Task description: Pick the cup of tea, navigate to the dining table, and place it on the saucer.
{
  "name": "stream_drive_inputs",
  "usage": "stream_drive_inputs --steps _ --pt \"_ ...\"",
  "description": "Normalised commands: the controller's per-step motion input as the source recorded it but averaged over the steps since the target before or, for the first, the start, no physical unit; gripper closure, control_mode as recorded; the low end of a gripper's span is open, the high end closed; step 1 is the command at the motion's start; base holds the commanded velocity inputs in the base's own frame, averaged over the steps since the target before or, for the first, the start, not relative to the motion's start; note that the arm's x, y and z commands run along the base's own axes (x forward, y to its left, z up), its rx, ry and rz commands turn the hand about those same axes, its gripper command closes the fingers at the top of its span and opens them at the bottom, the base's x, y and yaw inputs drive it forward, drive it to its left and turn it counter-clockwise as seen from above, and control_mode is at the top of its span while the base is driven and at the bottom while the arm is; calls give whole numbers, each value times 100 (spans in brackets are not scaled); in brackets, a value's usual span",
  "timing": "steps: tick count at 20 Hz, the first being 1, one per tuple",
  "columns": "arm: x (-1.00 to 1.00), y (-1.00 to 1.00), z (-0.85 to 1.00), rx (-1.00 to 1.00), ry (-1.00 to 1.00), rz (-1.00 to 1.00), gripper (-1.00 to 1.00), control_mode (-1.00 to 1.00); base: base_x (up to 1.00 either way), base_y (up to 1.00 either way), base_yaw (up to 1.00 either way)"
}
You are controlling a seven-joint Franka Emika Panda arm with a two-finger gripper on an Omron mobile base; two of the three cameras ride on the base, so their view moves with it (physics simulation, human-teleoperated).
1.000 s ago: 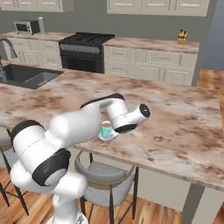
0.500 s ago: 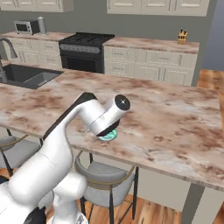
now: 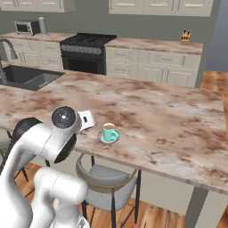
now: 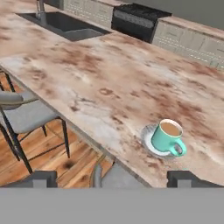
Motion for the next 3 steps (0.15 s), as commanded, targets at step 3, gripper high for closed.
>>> stream_drive_inputs --steps 3 --pt "-100 28 48 3 0 -47 -100 -100 0 0 0"
